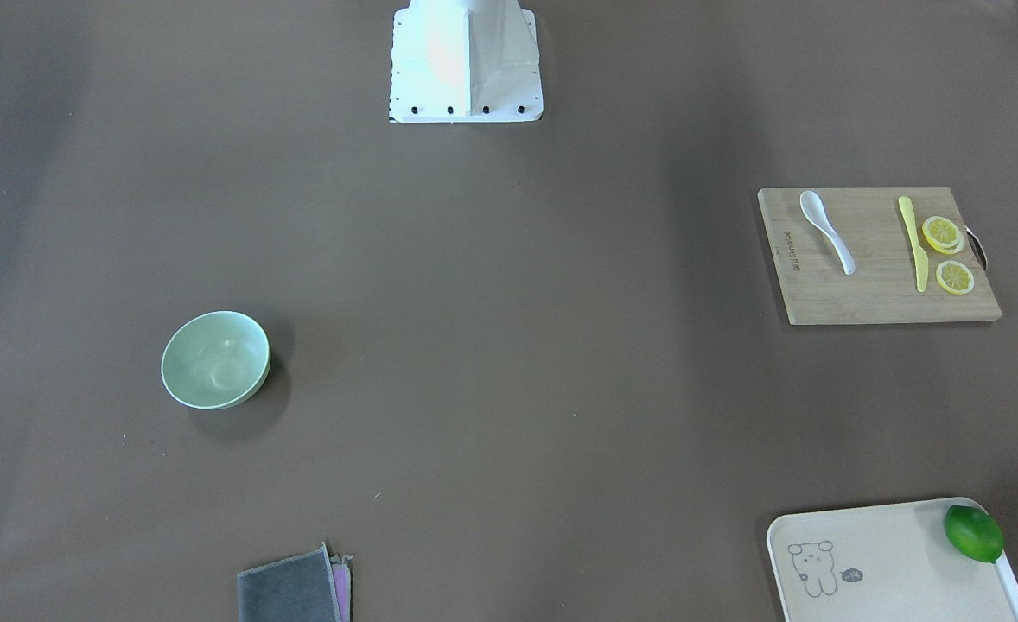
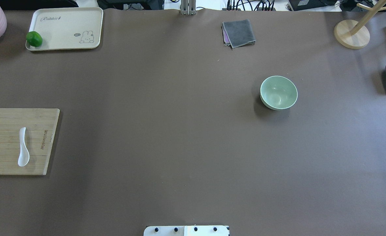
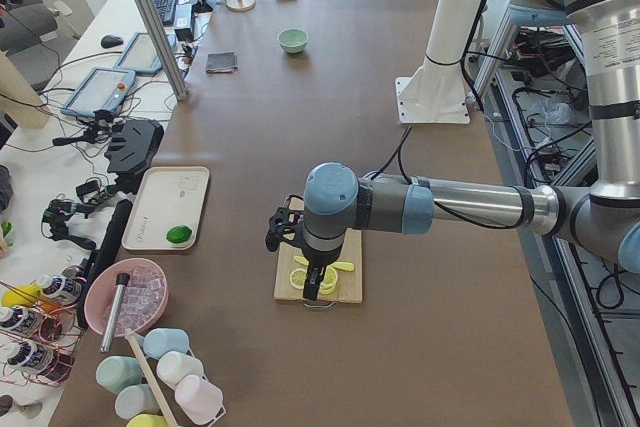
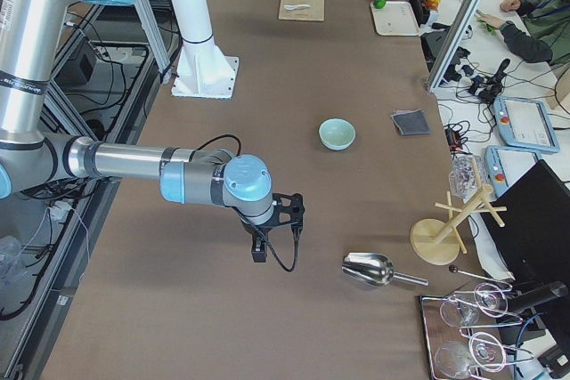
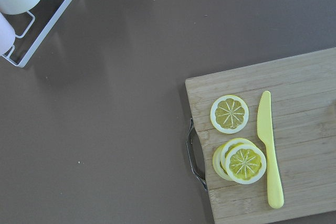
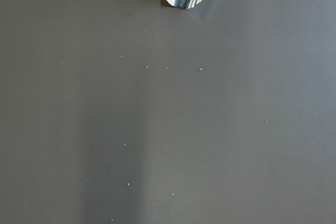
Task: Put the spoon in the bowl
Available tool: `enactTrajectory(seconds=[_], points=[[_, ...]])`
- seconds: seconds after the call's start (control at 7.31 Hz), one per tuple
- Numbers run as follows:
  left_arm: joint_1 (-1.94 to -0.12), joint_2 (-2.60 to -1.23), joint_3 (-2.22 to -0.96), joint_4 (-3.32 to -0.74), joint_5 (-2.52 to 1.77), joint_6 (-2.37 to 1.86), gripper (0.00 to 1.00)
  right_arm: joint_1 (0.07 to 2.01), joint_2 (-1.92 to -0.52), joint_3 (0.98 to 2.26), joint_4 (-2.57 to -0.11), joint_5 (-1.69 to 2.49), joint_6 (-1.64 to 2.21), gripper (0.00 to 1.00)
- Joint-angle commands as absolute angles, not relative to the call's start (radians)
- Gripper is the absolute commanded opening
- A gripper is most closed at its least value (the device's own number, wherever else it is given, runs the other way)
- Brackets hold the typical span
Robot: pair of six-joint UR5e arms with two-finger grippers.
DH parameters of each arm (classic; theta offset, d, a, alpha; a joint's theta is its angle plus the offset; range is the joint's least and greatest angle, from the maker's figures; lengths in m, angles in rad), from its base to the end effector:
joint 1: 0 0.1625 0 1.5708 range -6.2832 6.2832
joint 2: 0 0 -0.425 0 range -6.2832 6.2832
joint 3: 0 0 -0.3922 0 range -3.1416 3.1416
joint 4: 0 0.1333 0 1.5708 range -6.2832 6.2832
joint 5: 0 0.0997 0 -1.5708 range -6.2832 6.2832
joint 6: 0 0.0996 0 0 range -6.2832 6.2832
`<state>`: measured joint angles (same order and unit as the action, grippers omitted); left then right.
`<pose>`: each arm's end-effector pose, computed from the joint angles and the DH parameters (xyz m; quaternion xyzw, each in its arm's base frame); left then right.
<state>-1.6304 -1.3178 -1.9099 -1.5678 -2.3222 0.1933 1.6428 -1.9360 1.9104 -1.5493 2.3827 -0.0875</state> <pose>-0.0884 -0.3852 0.6045 0.0846 0.3588 0.0773 0.9264 0.0853 -0.3344 0.6385 0.0296 -0.3938 -0.0063 0.9187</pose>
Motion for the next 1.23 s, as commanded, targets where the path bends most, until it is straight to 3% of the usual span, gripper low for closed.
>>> enactTrajectory(seconds=[0.0,0.27,0.55,0.82,1.09], points=[[-1.634,-1.318,-1.913,-1.569,-2.313,0.193,0.98,1.643,-1.942,1.911,-1.549,2.384,-0.087,1.0],[-1.634,-1.319,-1.921,-1.569,-2.319,0.193,0.98,1.641,-1.933,1.911,-1.54,2.393,-0.086,1.0],[-1.637,-1.348,-1.914,-1.606,-2.318,0.192,0.98,1.643,-1.936,1.905,-1.336,2.445,-0.08,1.0],[-1.658,-1.359,-1.886,-1.908,-2.309,0.186,0.98,1.643,-1.912,1.911,-1.191,2.445,-0.001,1.0],[-1.658,-1.397,-1.827,-2.0,-2.318,0.053,0.98,1.64,-1.806,1.907,-1.19,2.445,0.089,1.0]])
